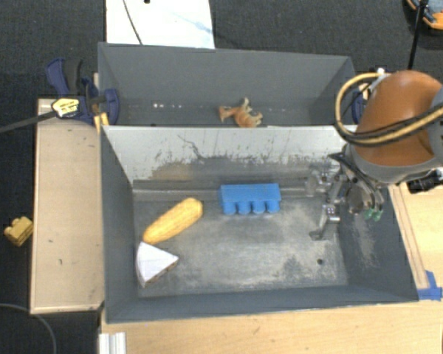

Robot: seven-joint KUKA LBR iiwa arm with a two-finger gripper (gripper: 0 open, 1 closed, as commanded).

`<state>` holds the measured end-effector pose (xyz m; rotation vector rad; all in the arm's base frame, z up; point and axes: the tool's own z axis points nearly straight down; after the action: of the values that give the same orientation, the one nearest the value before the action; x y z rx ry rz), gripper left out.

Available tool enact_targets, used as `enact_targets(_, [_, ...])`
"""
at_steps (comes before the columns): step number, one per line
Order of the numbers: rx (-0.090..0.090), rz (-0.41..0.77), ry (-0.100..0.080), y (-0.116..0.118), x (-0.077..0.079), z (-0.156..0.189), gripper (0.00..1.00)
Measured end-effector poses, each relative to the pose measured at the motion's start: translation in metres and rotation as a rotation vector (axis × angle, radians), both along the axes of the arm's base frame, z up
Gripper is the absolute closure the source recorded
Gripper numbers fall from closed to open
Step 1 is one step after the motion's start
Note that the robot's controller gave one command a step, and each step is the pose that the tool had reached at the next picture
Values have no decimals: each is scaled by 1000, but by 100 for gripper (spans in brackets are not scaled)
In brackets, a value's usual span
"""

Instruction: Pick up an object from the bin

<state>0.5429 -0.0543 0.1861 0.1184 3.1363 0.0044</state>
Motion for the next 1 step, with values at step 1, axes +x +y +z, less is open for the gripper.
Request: enact_targets(1, [-4,48,-2,40,10,-33,0])
